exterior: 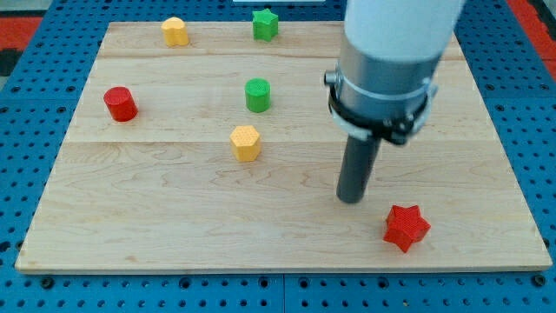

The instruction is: Move the red circle parallel left to the yellow hexagon

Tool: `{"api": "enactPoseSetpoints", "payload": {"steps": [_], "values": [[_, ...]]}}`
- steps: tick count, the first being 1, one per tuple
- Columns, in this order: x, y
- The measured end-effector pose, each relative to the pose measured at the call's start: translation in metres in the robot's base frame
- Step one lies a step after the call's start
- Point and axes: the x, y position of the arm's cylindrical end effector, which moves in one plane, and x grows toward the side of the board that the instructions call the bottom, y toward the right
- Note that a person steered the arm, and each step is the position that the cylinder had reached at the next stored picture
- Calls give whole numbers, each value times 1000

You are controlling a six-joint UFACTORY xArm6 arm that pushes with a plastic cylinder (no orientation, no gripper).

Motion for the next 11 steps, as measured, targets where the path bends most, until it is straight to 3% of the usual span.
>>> {"api": "enactPoseSetpoints", "payload": {"steps": [1, 2, 4, 7, 8, 11], "values": [[-64, -25], [-99, -106], [-126, -219], [-172, -248], [-181, -294], [-145, -331]]}}
